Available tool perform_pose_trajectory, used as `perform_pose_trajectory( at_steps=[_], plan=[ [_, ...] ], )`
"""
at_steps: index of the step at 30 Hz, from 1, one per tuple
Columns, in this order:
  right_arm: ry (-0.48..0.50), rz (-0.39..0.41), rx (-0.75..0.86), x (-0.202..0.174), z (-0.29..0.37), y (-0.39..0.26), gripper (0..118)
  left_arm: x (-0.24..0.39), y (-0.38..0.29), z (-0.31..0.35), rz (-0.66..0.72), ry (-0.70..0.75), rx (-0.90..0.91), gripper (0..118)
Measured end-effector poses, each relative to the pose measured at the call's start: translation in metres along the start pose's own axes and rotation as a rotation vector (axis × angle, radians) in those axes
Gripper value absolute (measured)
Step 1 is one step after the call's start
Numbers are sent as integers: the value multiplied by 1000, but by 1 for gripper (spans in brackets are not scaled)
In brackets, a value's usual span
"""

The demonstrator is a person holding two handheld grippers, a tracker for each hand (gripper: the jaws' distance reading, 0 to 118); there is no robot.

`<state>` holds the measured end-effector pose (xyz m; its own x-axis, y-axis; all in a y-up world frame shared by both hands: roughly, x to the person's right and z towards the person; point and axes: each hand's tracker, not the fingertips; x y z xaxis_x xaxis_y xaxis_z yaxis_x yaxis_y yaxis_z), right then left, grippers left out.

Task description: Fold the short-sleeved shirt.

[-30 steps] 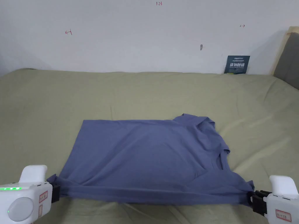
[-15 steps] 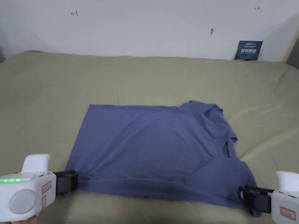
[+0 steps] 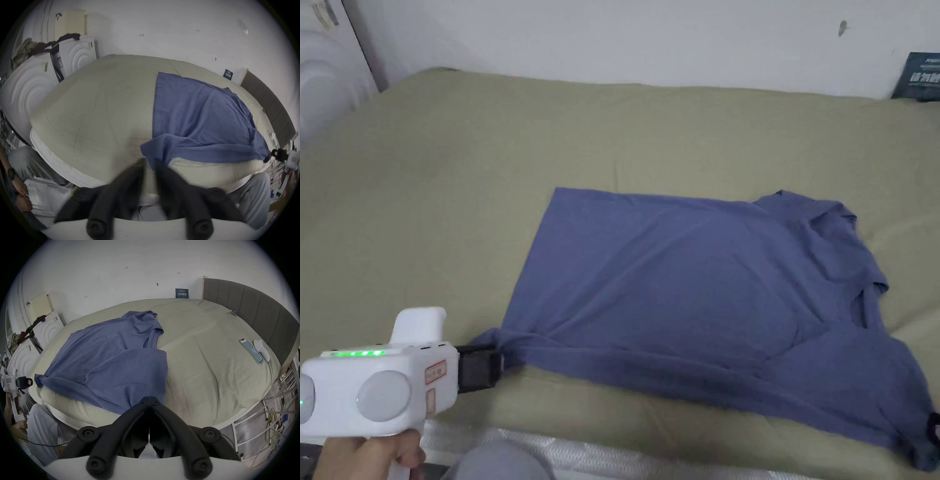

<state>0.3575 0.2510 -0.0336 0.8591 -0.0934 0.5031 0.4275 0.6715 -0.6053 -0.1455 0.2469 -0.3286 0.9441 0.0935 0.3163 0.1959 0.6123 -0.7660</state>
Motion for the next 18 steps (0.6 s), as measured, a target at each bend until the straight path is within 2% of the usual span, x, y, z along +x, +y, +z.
perform_pose_trajectory(
  at_steps=[1,5,6,8,9,10,11,12,14,15,16,17,18],
  plan=[
    [2,1,-4,-5,2,2,1,2,0,-6,-9,1,-21,118],
    [0,3,-15,-5,-2,2,1,-18,35,18,-5,11,-11,116],
    [0,2,-18,-5,-2,2,1,-17,26,-46,-4,10,-13,116],
    [3,5,-30,-5,-3,1,1,-24,26,-90,-10,38,-42,113],
    [0,7,-37,-2,-7,0,1,-30,26,-103,-19,33,-53,102],
    [-1,8,-39,-2,-7,-1,1,9,30,-45,-32,18,-55,72],
    [1,8,-46,-1,-8,-2,1,16,31,-36,-36,13,-59,26],
    [-1,6,-50,0,-7,-3,1,18,29,-34,-28,-12,-65,0],
    [9,-6,-48,9,-11,-6,2,17,27,-34,-29,-23,-68,0],
    [25,-13,-55,11,-12,-6,17,15,25,-34,-34,-20,-66,0],
    [25,-13,-63,11,-13,-5,48,12,25,-34,-30,-23,-59,0],
    [27,-13,-65,13,-15,-6,90,8,25,-34,-22,-20,-60,0],
    [23,-7,-78,14,-19,-6,118,12,23,-39,-19,-2,-57,0]
  ],
)
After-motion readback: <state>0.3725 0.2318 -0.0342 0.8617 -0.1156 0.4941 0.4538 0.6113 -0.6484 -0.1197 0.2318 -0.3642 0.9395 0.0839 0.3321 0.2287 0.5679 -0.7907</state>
